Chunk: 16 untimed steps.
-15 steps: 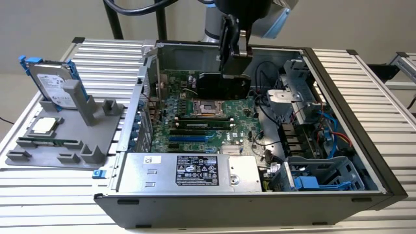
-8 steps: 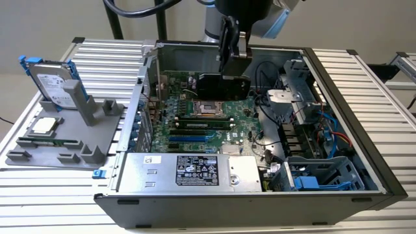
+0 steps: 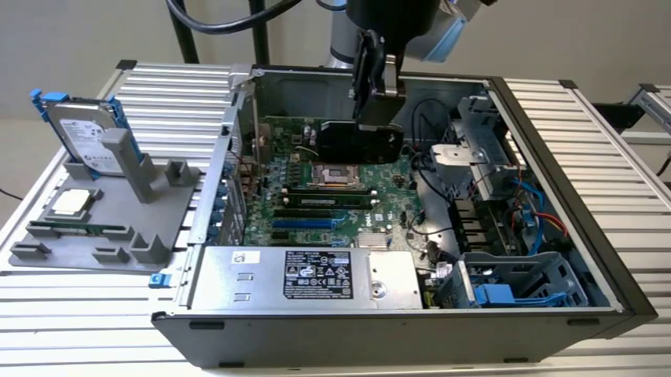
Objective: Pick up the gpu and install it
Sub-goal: 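Insert the gpu into the slot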
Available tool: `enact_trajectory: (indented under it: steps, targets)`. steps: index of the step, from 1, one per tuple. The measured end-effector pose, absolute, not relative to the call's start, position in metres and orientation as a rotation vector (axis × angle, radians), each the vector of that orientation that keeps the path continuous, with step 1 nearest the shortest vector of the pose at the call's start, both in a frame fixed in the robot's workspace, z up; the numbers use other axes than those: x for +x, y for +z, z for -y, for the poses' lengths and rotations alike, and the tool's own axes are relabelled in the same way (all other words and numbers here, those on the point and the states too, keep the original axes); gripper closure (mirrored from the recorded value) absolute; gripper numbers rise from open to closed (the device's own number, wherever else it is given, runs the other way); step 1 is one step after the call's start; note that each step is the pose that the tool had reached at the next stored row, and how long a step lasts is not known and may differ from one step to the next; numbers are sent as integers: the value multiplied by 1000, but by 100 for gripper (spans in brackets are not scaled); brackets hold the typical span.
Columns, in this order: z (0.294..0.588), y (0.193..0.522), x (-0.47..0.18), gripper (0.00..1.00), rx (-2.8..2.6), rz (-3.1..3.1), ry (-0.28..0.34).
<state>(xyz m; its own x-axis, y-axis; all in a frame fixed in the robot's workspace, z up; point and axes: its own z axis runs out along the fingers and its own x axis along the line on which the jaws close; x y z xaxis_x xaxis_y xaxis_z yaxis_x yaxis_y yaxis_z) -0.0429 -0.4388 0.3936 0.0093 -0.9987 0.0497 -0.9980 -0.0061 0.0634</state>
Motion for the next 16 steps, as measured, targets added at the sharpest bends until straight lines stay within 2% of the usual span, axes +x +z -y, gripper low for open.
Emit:
enact_trajectory:
  steps: [16]
  targets:
    - [432, 383, -41, 100, 2166, 2150, 0]
